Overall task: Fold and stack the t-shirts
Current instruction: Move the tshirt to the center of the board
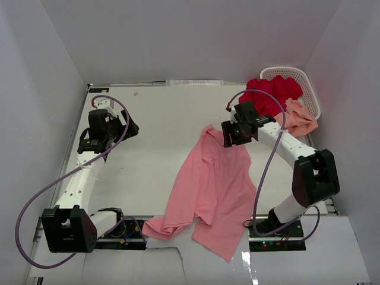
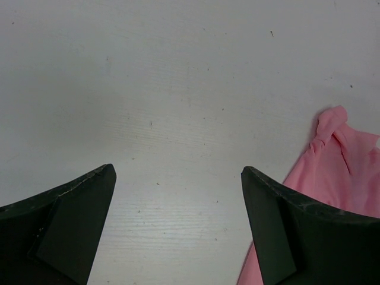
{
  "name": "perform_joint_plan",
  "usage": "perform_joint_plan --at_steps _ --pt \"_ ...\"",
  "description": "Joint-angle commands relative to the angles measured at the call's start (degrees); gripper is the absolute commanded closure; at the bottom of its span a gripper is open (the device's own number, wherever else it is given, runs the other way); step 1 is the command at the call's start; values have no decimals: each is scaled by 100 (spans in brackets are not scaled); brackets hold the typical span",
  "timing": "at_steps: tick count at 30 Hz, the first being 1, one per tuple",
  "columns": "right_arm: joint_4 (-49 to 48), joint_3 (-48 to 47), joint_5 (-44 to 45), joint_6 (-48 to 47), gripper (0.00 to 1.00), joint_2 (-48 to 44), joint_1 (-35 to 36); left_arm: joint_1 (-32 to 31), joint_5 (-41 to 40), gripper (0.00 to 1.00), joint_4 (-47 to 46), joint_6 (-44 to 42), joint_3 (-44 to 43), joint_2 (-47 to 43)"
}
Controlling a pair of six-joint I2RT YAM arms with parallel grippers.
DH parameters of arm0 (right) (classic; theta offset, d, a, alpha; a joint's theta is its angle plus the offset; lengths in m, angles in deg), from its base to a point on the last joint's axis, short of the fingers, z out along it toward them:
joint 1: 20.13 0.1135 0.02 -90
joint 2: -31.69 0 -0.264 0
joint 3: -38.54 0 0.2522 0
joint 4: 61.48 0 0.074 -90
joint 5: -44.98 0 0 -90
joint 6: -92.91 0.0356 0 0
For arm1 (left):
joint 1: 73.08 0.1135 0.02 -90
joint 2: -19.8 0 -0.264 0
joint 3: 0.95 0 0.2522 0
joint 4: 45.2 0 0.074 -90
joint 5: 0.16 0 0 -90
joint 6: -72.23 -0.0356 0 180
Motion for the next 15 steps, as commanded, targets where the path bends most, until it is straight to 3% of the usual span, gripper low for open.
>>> perform_joint_plan --at_steps 1,6,15 --pt "-453 170 138 122 38 245 34 1 77 2 -14 12 -171 -59" --pt "-770 -67 -134 114 41 825 -10 1 68 2 -22 -6 -154 -68" --pt "-1131 -472 -319 123 37 1643 -72 1 86 2 -13 -15 -145 -42"
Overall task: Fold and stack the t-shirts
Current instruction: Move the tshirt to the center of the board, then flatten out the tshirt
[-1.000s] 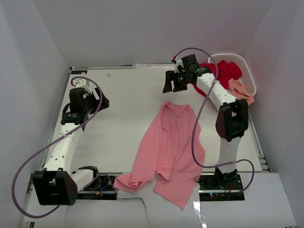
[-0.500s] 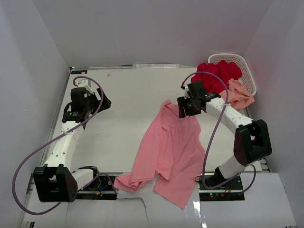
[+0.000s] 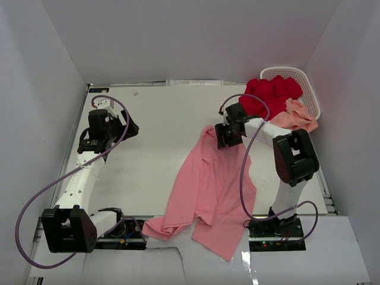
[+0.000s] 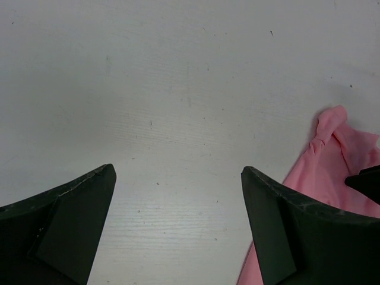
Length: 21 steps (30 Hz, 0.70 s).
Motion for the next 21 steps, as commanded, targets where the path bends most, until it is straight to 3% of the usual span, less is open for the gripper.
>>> perform_joint_plan --at_steps 1,15,18,21 --pt "-366 -338 -114 55 37 109 -63 1 71 2 -13 -15 -154 -33" --pt "-867 -233 -737 222 45 328 -538 1 106 2 -14 -23 -145 3" --pt "-972 -216 -948 301 52 417 -573 1 106 2 -14 -32 -145 2" --pt "-964 -233 -1167 397 50 487 -582 1 106 2 -5 -41 -136 2"
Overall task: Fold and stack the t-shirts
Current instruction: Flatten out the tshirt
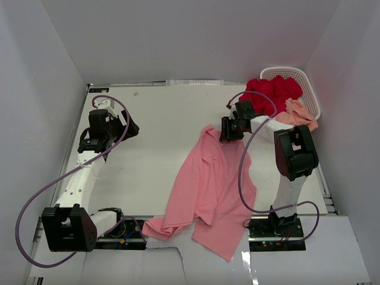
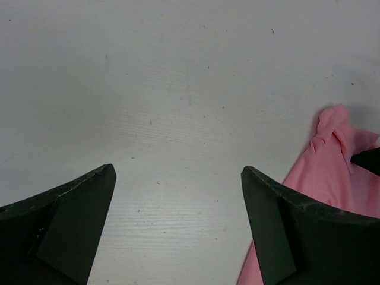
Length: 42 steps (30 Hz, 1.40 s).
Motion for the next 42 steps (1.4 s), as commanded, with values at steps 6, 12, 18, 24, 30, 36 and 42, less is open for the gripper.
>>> perform_joint_plan --at_steps 6,12,18,24,30,36,42 --pt "-179 -41 -576 219 50 122 -7 1 82 2 -13 -39 -136 -54" --pt "-162 100 -647 289 51 -141 2 1 90 2 -13 -48 -136 -63" --pt "58 170 -682 289 56 -361 -7 1 108 2 -13 -48 -145 -37" --pt "49 364 -691 298 51 -580 2 1 134 2 -22 -39 -136 -37" --pt "-47 390 -823 298 52 -344 11 1 134 2 -14 -48 -136 -37" --pt "-126 259 -814 272 54 -62 11 1 134 2 -13 -48 -136 -37" --pt "-126 83 -805 228 55 96 2 1 143 2 -22 -56 -145 -2"
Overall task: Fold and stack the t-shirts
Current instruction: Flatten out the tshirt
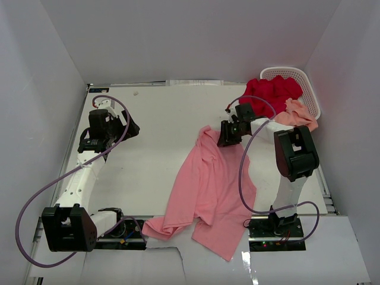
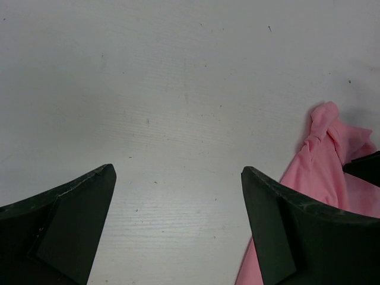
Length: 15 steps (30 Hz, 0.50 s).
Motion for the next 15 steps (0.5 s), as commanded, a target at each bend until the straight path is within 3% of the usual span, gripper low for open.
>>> perform_joint_plan --at_steps 1,2,5,7,11,15 --pt "-109 -217 -5 -63 56 184 15 1 86 2 -11 -43 -145 -8" --pt "-118 -226 3 -63 59 192 15 1 86 2 -20 -52 -145 -8" --pt "-153 -235 -5 -63 83 166 15 1 86 2 -11 -52 -145 -8" --pt "-136 -269 -23 -46 92 96 15 1 86 2 -20 -61 -136 -8" --pt "180 -698 -32 -107 92 -123 33 1 148 2 -29 -61 -136 1" --pt "584 -1566 126 -230 92 -308 24 -69 821 2 -222 -218 -93 35"
